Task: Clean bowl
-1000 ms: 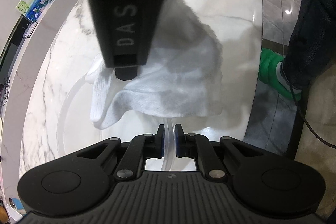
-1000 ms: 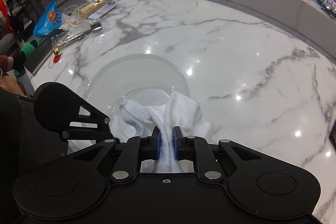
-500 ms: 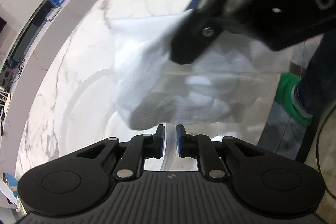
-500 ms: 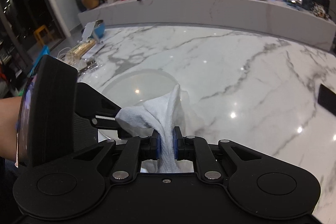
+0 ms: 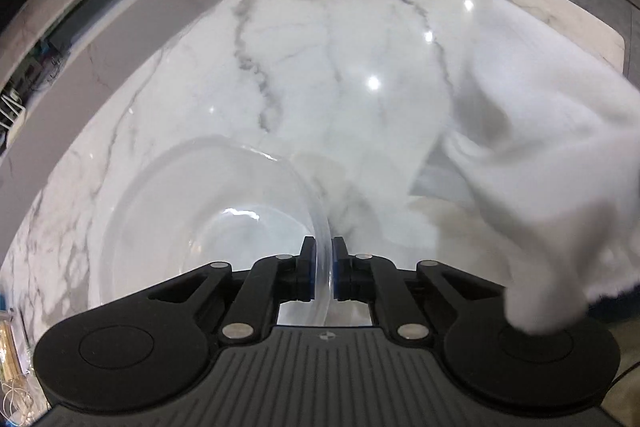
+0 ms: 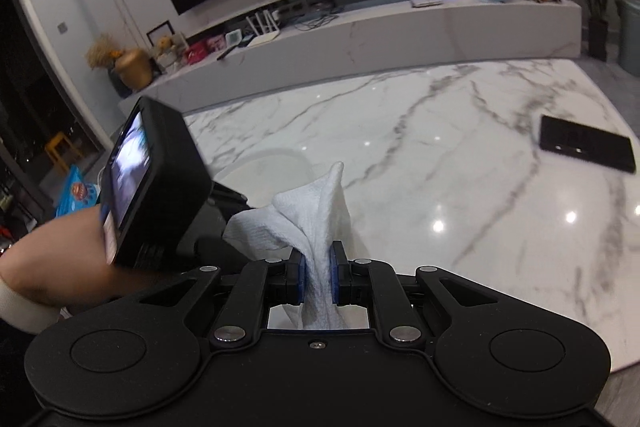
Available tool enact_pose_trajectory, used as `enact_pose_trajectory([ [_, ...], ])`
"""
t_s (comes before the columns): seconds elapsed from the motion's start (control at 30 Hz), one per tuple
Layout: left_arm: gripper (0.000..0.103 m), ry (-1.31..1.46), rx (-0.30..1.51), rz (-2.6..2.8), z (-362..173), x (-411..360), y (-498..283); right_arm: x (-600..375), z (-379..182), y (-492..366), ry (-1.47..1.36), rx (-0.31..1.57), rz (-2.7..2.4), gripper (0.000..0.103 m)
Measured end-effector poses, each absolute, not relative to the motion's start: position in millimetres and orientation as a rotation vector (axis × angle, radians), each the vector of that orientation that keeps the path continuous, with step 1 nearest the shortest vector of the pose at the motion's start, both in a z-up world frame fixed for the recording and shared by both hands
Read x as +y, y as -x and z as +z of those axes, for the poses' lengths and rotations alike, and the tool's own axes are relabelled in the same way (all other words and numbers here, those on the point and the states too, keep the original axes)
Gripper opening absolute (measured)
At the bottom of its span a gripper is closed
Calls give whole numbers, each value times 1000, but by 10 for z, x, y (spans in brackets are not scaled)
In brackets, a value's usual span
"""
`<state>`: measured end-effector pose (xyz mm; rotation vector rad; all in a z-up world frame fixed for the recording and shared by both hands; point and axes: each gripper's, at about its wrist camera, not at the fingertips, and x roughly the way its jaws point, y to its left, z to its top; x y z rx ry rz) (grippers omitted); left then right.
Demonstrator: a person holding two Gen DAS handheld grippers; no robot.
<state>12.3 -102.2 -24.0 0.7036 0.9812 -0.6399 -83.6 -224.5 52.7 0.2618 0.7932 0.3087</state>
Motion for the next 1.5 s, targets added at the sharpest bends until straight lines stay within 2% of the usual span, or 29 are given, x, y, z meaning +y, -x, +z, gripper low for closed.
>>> enact_pose_trajectory([
  [0.27,7,-777,982,-684,-212,-1465,24,-2617,497,900,-302,793,247,11],
  [0.37,19,-709,1056,-552,-226,-1543,-111,-2700,459,889,-314,799,234,11],
  [0.43,32,-660,1106,-455,-205,-1569,-165,-2735,437,883,-320,801,231,11],
  [0.57,35,-571,1164,-398,-131,-1550,-229,-2822,424,904,-336,796,226,11],
  [0.67,44,-468,1163,-410,103,-1395,-236,-2854,417,917,-345,794,228,10],
  [0.77,44,-312,1171,-405,389,-1097,-294,-2842,412,927,-349,791,238,10],
  [0.83,48,-213,1164,-325,557,-789,-378,-2817,415,930,-349,789,248,10],
  [0.97,48,-137,1173,-46,596,-288,-612,-2739,396,917,-343,793,266,10],
  [1.07,46,6,1241,26,366,112,-810,-2698,437,901,-338,798,275,10],
  [1.13,39,41,1278,19,181,204,-897,-2672,444,876,-332,799,278,10],
  [1.2,37,39,1268,3,61,225,-943,-2637,456,848,-321,799,280,10],
  [1.5,38,120,1188,-156,140,242,-1045,-2466,427,687,-260,835,255,10],
])
